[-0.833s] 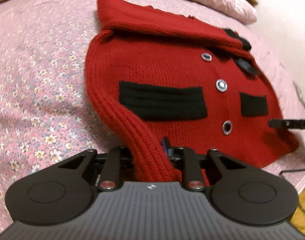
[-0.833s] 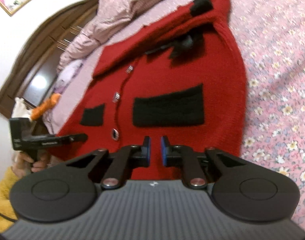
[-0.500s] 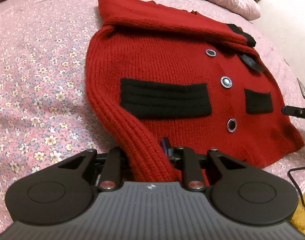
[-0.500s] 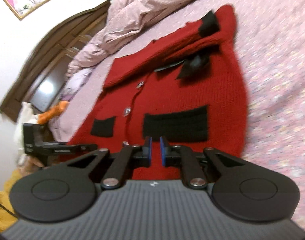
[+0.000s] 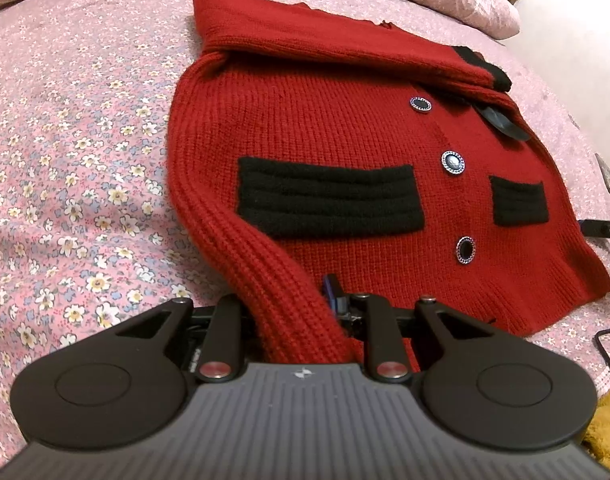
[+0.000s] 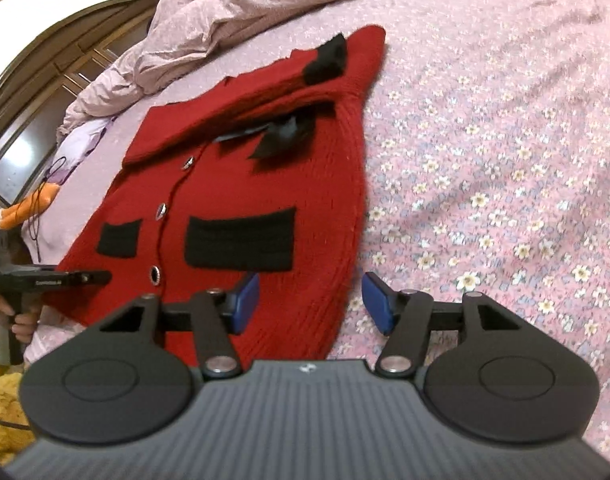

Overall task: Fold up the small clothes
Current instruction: 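Grasp the hem with the left tool while the right tool grasps the hem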

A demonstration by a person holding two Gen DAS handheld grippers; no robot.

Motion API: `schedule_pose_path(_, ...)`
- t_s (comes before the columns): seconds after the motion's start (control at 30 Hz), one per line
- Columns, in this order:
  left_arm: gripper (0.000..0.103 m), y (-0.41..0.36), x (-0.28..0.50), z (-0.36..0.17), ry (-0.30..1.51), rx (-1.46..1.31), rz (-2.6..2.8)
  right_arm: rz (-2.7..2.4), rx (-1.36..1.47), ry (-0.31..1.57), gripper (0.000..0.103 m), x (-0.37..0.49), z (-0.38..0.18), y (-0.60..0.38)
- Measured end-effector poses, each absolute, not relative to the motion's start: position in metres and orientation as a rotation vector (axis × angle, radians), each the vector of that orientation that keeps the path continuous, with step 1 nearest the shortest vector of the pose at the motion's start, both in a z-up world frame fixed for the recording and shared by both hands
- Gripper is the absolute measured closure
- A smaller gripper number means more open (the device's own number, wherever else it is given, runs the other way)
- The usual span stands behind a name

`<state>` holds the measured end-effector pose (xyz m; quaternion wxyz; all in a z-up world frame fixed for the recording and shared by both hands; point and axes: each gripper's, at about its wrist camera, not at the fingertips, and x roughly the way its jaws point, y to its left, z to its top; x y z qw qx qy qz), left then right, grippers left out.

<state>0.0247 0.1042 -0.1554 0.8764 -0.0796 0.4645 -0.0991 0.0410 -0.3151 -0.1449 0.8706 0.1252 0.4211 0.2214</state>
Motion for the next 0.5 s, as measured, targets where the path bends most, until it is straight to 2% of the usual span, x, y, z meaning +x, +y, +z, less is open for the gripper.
schedule_pose_path(0.5,0.078,0.103,0.029,-0.157,0.987,-0.155,-0.23,0.618,0.179,1.0,0.045,0.063,-0.168,-0.271)
